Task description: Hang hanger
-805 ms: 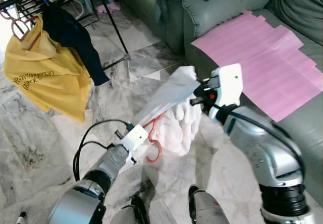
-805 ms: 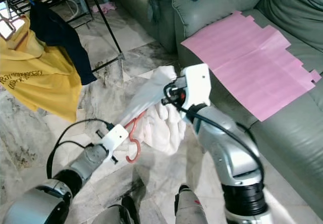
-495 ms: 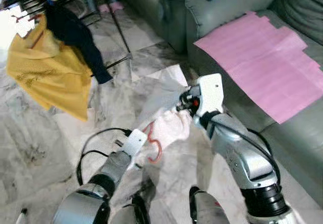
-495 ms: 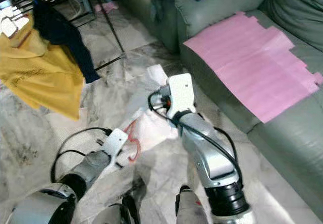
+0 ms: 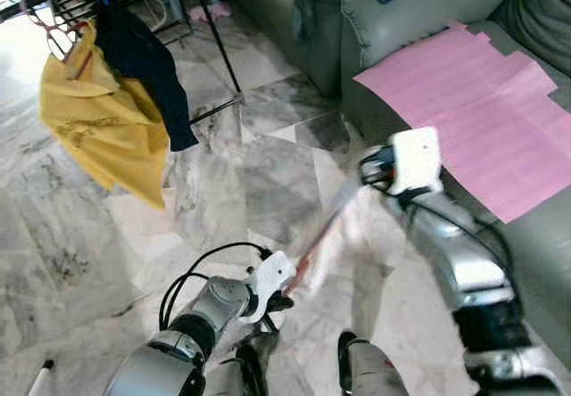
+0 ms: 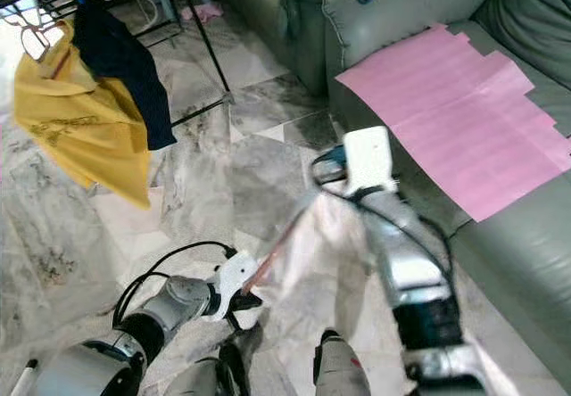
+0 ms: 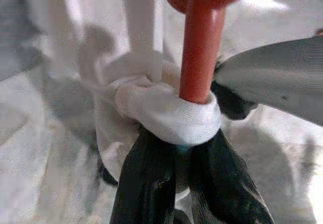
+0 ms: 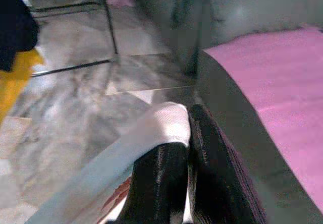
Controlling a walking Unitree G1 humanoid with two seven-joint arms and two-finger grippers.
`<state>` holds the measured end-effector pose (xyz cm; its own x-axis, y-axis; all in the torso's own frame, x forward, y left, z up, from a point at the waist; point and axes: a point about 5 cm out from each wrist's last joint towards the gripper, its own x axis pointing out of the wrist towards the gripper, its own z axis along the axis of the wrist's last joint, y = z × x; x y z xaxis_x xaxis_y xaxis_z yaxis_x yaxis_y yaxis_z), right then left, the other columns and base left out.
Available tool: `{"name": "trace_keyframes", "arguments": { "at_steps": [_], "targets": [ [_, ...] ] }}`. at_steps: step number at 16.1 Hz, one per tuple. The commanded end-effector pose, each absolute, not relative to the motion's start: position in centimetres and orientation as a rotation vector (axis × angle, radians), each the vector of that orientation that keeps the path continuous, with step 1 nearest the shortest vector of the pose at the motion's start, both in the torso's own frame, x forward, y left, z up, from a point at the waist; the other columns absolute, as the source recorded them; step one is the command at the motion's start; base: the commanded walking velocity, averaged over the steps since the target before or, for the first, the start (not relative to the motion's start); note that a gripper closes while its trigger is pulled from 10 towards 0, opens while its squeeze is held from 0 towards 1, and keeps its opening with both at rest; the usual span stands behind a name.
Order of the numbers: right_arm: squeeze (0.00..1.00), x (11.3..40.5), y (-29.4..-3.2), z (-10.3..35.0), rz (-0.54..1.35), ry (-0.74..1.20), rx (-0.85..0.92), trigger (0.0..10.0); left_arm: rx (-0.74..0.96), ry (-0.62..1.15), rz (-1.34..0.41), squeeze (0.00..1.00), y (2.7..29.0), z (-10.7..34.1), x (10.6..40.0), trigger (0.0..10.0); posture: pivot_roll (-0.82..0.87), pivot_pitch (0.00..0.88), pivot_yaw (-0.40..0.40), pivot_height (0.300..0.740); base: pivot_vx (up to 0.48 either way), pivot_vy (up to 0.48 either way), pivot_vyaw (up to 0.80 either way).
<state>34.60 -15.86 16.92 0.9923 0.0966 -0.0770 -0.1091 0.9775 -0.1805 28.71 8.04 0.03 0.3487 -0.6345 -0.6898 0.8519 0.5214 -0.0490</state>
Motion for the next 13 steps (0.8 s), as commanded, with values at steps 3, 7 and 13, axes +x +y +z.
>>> {"name": "trace_keyframes", "arguments": {
  "at_steps": [3, 7, 13],
  "targets": [
    [0.0, 35.4, -19.6, 19.0, -0.054, -0.029, -0.262, 0.0, 0.32, 0.846, -0.938, 0.0, 11.4, -1.5, 27.5, 10.0, -0.33, 0.231, 0.152, 0.74, 0.0, 0.0, 0.0],
    [0.0, 35.1, -19.2, 19.1, -0.049, -0.043, -0.213, 0.0, 0.436, 0.863, -0.93, 0.0, 12.6, -1.8, 27.4, 10.0, -0.34, 0.235, 0.158, 0.74, 0.0, 0.0, 0.0],
    [0.0, 35.0, -16.0, 22.2, 0.025, -0.097, 0.1, 0.0, 0.585, 0.779, -0.858, 0.0, 12.1, -2.0, 27.6, 10.0, -0.35, 0.239, 0.155, 0.74, 0.0, 0.0, 0.0]
  ]
}}
